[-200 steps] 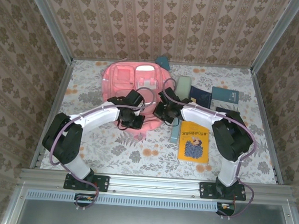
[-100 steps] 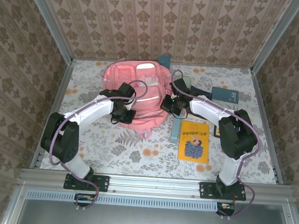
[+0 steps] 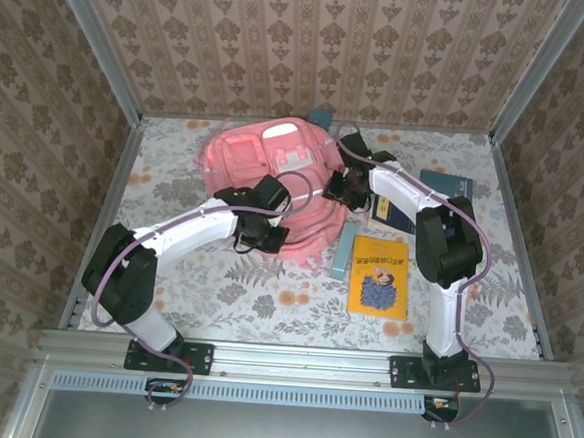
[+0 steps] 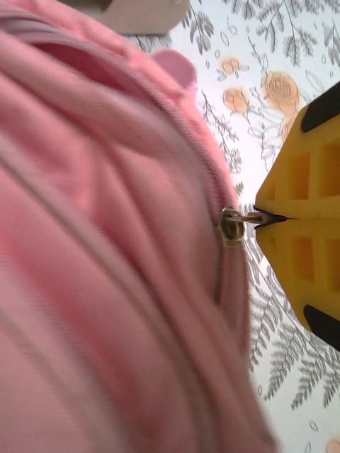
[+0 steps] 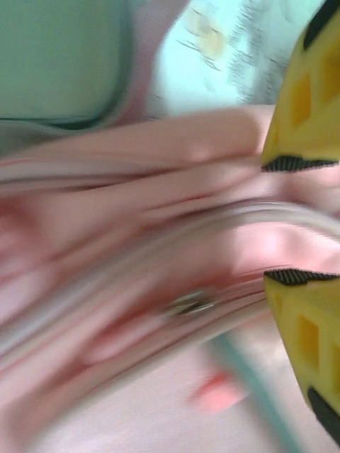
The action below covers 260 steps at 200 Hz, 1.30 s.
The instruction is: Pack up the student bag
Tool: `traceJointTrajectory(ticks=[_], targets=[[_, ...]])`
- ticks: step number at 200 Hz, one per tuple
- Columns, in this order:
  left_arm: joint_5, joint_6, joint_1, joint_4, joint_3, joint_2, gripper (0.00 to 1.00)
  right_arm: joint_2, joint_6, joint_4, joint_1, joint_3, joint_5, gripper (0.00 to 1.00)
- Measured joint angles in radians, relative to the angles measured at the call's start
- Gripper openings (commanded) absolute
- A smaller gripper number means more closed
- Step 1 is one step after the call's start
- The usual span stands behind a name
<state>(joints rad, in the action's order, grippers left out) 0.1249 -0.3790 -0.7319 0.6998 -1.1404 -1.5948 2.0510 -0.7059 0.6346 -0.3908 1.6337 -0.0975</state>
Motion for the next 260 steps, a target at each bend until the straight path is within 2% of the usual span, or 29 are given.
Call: traceJointTrajectory(ticks=[34, 83, 113, 127, 155, 205, 260], targets=[[0.029, -0.048, 0.0, -0.019, -0.023, -0.047, 0.0, -0.109, -0.009, -0.079, -0.013, -0.069, 0.087, 0.5], [0.059, -0.064, 0.0, -0.036, -0.032, -0.076, 0.0, -0.307, -0.113, -0.144, -0.073, -0.271, 0.051, 0.5], [0.07, -0.063, 0.0, -0.041, -0.032, -0.076, 0.0, -0.307, -0.216, -0.195, -0.14, -0.366, -0.01, 0.47], [0.07, -0.063, 0.0, -0.041, -0.032, -0.076, 0.0, -0.294, -0.257, -0.216, -0.179, -0.373, -0.033, 0.43], [0.071, -0.063, 0.0, -0.042, -0.032, -0.076, 0.0, -0.25, -0.34, -0.285, -0.235, -0.373, -0.081, 0.41], [0.065, -0.063, 0.0, -0.061, -0.008, -0.053, 0.0, -0.227, -0.412, -0.295, -0.256, -0.373, -0.086, 0.43], [0.055, -0.078, 0.0, -0.084, 0.014, -0.021, 0.0, -0.327, -0.478, -0.307, -0.258, -0.457, -0.079, 0.43]])
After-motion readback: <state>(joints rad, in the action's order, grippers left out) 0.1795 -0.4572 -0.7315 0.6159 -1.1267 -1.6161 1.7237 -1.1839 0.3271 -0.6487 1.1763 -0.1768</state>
